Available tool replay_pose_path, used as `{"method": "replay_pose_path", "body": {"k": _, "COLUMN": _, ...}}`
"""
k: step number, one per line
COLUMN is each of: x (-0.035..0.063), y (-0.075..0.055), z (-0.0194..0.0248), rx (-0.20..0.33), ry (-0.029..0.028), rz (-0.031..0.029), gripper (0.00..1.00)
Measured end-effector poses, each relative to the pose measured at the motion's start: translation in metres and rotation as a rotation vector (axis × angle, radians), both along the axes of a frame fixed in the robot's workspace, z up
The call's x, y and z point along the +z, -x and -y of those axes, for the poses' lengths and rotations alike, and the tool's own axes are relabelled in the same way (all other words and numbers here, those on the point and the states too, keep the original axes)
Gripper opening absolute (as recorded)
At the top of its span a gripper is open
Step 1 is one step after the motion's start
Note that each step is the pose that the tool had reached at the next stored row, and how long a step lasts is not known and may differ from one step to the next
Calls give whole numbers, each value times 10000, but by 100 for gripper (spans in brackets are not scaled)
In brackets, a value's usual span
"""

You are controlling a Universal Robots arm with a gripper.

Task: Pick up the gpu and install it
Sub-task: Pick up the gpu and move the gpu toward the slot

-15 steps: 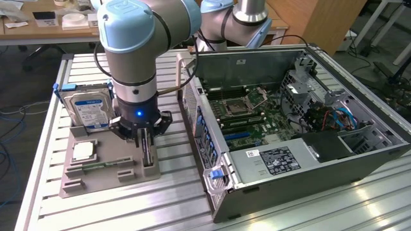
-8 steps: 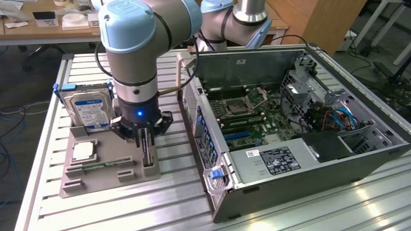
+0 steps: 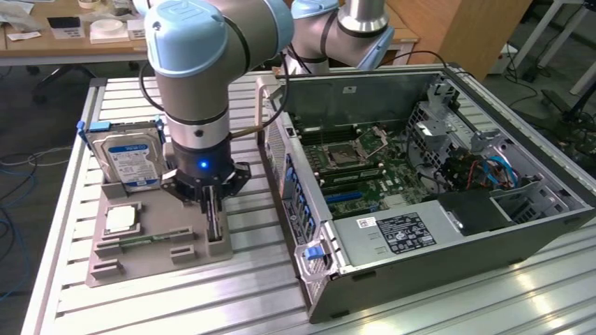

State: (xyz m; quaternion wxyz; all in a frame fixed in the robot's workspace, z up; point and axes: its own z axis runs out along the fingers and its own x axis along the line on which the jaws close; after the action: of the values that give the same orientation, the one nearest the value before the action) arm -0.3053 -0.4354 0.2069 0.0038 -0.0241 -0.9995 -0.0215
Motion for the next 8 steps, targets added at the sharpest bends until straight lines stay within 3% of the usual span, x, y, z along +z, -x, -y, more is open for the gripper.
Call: {"method": "replay_pose_path", "body": {"k": 8, "x": 0, "y": -16, "z": 0, "rx": -30, "ry": 1, "rz": -1, "gripper": 28}}
